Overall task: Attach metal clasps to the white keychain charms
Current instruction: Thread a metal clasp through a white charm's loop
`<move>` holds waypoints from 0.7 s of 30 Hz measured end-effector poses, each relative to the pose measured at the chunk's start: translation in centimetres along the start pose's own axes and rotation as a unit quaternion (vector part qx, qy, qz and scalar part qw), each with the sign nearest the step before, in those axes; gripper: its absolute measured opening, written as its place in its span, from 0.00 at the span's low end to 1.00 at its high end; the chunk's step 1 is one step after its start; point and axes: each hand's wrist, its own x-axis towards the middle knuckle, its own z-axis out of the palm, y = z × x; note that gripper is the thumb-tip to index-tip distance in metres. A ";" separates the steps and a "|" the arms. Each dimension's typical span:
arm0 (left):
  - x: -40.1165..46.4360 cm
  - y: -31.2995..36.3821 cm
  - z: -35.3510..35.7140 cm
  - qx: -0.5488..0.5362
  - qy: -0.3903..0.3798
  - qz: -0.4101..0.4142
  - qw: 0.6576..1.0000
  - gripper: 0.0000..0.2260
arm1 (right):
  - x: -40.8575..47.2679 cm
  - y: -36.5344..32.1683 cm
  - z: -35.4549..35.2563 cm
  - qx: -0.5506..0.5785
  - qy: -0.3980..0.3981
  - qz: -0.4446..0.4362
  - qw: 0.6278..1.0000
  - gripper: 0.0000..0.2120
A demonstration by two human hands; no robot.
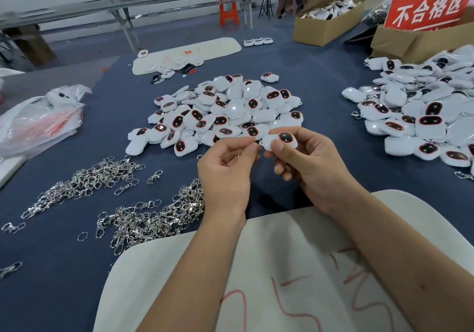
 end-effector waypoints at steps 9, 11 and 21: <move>0.4 0.3 -0.7 0.190 -0.022 0.120 0.974 0.08 | 0.0 0.2 -0.1 -0.024 0.001 0.000 1.000 0.09; 0.2 0.5 -0.7 0.206 -0.025 0.122 0.971 0.07 | 0.0 0.2 -0.1 -0.029 0.006 -0.002 1.000 0.09; 0.4 0.1 -0.7 0.331 -0.070 0.187 0.922 0.06 | 0.0 0.2 0.0 -0.049 0.028 -0.019 0.998 0.14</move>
